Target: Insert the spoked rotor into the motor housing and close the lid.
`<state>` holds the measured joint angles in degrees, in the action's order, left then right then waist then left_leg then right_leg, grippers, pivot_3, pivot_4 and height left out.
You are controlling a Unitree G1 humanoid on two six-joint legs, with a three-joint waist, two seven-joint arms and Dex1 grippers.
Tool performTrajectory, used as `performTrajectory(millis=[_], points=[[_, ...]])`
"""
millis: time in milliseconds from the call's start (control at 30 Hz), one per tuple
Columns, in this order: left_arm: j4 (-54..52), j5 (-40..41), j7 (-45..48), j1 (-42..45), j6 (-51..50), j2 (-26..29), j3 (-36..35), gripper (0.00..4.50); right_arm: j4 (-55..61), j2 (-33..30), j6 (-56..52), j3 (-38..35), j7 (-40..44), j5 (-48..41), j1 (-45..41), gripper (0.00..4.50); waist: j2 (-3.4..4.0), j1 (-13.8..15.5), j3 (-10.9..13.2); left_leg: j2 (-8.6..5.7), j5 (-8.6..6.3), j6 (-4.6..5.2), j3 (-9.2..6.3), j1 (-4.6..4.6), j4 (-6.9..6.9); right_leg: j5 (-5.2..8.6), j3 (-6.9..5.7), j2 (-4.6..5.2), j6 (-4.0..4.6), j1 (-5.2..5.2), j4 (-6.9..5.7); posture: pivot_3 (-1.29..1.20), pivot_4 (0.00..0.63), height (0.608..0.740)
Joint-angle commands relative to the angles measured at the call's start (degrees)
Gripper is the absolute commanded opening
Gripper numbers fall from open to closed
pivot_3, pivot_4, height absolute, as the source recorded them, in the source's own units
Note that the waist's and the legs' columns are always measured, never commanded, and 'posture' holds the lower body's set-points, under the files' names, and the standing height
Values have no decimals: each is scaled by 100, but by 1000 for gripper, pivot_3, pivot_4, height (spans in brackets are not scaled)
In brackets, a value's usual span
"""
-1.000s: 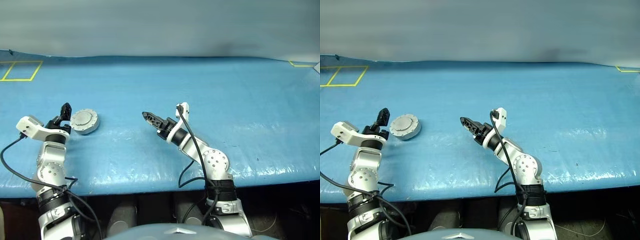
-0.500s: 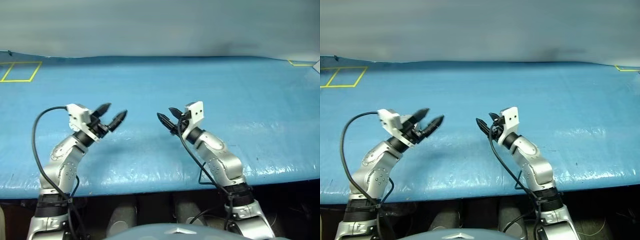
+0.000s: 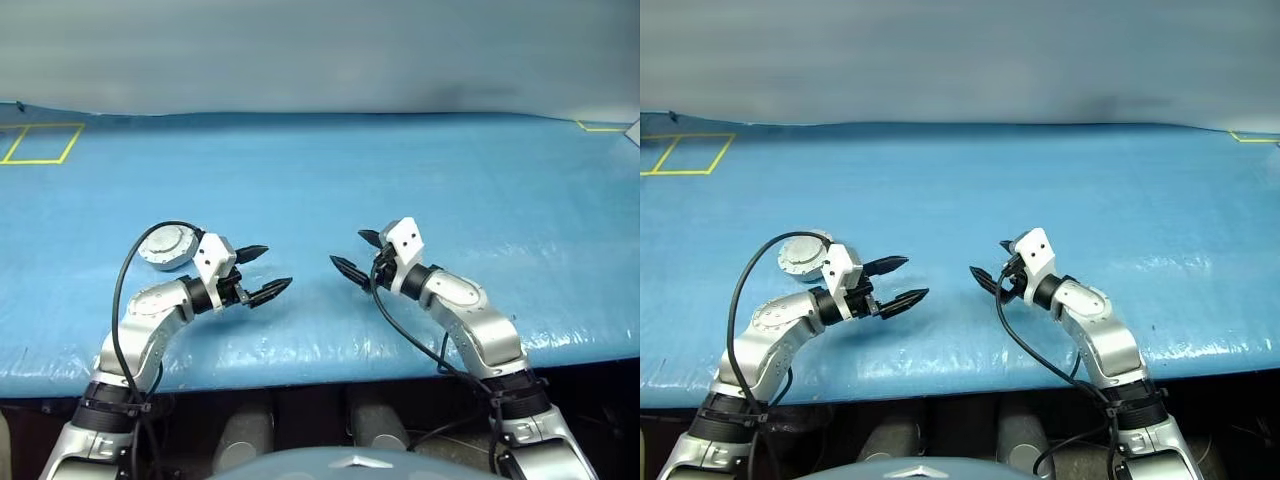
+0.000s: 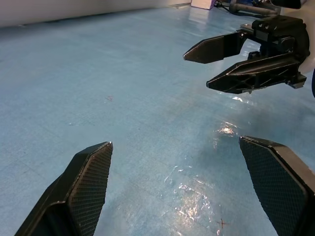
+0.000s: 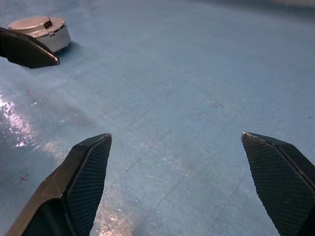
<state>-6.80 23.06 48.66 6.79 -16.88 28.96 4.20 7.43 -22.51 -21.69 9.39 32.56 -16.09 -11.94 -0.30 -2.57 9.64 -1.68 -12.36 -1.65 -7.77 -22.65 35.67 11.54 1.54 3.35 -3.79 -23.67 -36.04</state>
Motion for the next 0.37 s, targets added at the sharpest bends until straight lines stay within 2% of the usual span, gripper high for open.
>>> performTrajectory(millis=[33, 367], points=[[-35, -35, 85, 51, 162, -2, -53, 4500, 174, 23, 85, -51, 29, 56, 26, 4482, 0, 15, 0, 0, 0, 0, 0, 0, 0, 0, 0, 0, 0, 0, 0, 0, 150, 740], [99, -154, 30, 62, 331, -77, -67, 4500, 179, 120, 66, -145, -63, 98, 11, 4482, 0, 48, 0, 0, 0, 0, 0, 0, 4, -1, 0, 0, -2, 1, -1, 0, 150, 740]])
